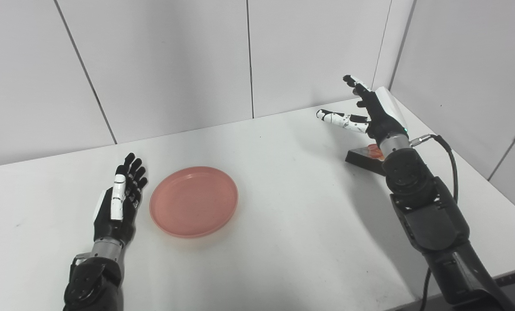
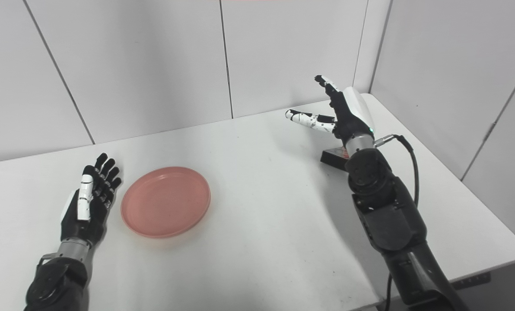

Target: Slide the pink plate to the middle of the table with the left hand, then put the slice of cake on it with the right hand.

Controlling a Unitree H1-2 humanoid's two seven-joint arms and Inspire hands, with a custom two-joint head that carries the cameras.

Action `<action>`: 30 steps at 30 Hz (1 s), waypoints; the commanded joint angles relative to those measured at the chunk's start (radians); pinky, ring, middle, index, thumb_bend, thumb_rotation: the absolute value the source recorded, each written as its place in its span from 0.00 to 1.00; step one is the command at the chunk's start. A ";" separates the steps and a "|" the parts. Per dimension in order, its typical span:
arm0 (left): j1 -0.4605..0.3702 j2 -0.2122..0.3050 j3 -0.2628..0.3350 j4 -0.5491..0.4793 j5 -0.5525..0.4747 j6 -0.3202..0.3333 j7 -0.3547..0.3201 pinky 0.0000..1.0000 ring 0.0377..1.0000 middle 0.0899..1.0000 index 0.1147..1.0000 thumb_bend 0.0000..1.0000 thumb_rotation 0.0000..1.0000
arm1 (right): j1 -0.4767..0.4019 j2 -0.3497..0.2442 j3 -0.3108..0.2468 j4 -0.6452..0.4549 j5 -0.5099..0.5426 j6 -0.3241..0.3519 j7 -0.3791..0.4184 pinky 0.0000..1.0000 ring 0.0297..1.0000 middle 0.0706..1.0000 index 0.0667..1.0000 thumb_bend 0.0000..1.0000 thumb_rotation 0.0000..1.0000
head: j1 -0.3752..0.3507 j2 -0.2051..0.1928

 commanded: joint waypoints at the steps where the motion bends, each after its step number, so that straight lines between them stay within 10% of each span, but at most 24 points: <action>1: 0.010 0.015 0.008 0.027 -0.011 -0.043 -0.024 1.00 1.00 1.00 1.00 0.59 1.00 | -0.039 -0.031 -0.003 -0.040 -0.010 0.017 0.007 0.80 0.87 0.89 0.88 0.71 0.48 | -0.014 -0.003; 30: 0.008 0.029 0.013 0.019 -0.017 -0.036 -0.041 1.00 1.00 1.00 1.00 0.57 1.00 | -0.034 -0.016 -0.115 -0.034 -0.523 0.057 0.315 0.77 0.89 0.91 0.89 0.91 0.36 | -0.041 0.006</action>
